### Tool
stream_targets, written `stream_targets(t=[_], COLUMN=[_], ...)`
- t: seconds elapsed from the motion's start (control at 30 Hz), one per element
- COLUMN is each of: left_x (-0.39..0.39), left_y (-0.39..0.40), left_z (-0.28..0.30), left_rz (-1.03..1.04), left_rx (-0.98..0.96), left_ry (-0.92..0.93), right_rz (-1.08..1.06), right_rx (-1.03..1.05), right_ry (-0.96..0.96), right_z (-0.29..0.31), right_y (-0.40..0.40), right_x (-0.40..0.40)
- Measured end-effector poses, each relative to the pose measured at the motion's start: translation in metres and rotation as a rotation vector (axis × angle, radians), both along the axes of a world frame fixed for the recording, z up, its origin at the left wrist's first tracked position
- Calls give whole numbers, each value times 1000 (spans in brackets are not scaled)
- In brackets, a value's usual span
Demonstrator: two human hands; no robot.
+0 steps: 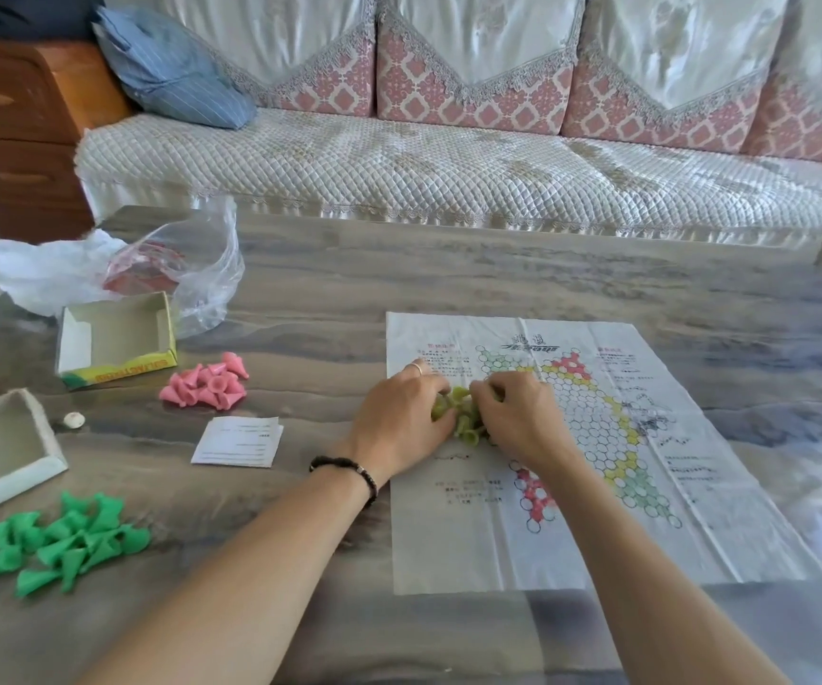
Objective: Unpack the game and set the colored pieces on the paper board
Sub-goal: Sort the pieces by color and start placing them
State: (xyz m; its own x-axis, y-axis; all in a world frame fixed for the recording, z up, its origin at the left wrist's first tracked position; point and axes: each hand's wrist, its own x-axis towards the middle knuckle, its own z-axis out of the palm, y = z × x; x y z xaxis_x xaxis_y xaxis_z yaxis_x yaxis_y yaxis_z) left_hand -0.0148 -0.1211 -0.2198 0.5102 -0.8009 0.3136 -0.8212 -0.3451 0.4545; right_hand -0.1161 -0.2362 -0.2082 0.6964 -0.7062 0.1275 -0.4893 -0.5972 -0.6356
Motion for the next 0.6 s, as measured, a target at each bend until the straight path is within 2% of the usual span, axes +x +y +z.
stream_targets(t=[0.13, 0.37, 0.47, 0.6], left_x=[-1, 11, 15, 17], left_y=[4, 34, 45, 47], left_z=[5, 17, 16, 15], left_rz=[-50, -165, -169, -125], left_rx=[48, 10, 63, 106], left_ry=[-31, 124, 137, 124], right_rz=[30, 79, 100, 241], right_rx=[12, 69, 39, -32], right_ry=[2, -51, -20, 98], right_z=[6, 10, 12, 18], right_y=[2, -1, -3, -8], right_x=[-4, -16, -17, 1])
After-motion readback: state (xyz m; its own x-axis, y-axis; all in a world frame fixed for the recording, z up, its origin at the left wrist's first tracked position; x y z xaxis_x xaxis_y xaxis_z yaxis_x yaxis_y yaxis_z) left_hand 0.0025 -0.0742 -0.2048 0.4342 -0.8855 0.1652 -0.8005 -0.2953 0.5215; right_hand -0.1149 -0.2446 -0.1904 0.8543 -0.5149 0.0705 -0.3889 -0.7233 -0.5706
